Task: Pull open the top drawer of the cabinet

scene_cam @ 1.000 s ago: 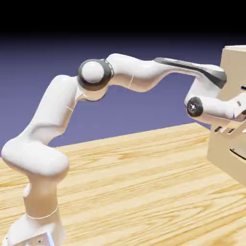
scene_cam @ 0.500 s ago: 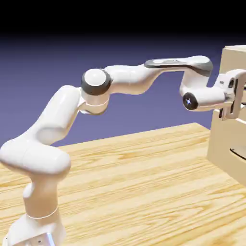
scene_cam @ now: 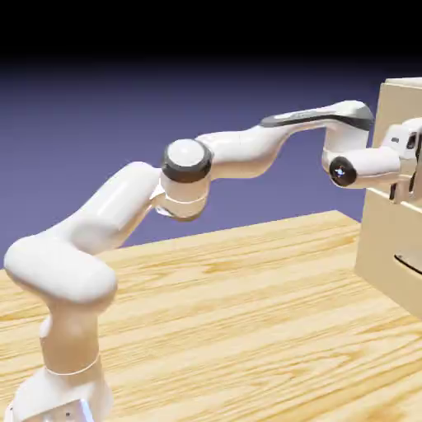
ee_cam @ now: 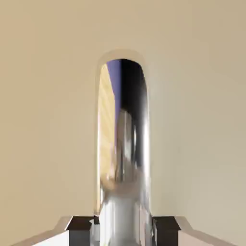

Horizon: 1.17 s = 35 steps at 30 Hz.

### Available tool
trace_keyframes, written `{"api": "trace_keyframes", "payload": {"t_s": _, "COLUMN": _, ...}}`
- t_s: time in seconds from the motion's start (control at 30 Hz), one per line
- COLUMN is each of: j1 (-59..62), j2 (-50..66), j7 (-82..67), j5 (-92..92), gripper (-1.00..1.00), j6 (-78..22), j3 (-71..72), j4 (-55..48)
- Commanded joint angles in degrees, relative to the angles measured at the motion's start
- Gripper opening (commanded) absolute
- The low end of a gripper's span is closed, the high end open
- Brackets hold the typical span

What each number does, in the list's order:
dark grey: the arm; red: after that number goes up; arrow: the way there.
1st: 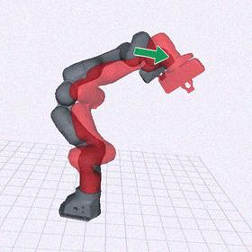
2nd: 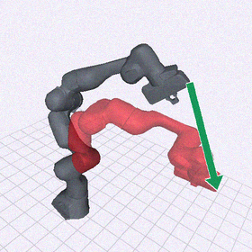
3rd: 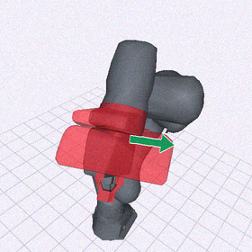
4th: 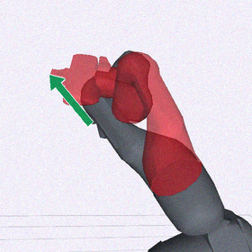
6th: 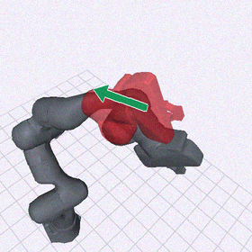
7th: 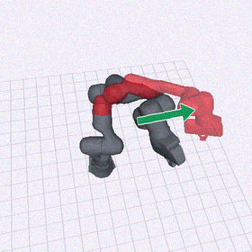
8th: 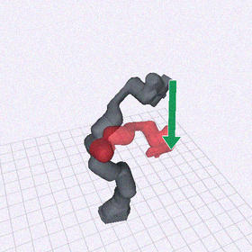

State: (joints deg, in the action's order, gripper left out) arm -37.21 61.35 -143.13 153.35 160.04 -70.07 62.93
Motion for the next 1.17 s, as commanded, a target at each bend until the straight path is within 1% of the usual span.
{"api": "trace_keyframes", "payload": {"t_s": 0.0, "j1": -1.25, "j2": -0.69, "j7": -0.97, "j5": 0.58, "gripper": -1.00, "j6": -0.75, "j3": -0.49, "j4": 2.08}}
{"api": "trace_keyframes", "payload": {"t_s": 0.5, "j1": -22.71, "j2": -11.68, "j7": -13.39, "j5": 5.41, "gripper": -1.00, "j6": -10.85, "j3": -10.93, "j4": 33.22}}
{"api": "trace_keyframes", "payload": {"t_s": 0.8, "j1": -40.16, "j2": -16.65, "j7": -18.62, "j5": 5.64, "gripper": -1.00, "j6": -15.60, "j3": -23.03, "j4": 51.71}}
{"api": "trace_keyframes", "payload": {"t_s": 1.0, "j1": -52.62, "j2": -16.46, "j7": -19.36, "j5": 4.71, "gripper": -1.00, "j6": -18.15, "j3": -33.10, "j4": 62.95}}
{"api": "trace_keyframes", "payload": {"t_s": 1.03, "j1": -52.74, "j2": -16.44, "j7": -19.36, "j5": 4.70, "gripper": -1.00, "j6": -18.17, "j3": -33.20, "j4": 63.05}}
{"api": "trace_keyframes", "payload": {"t_s": 1.07, "j1": -52.74, "j2": -16.44, "j7": -19.36, "j5": 4.70, "gripper": 1.00, "j6": -18.17, "j3": -33.20, "j4": 63.05}}
{"api": "trace_keyframes", "payload": {"t_s": 1.13, "j1": -54.81, "j2": -16.09, "j7": -19.33, "j5": 4.41, "gripper": 1.00, "j6": -18.46, "j3": -34.92, "j4": 64.83}}
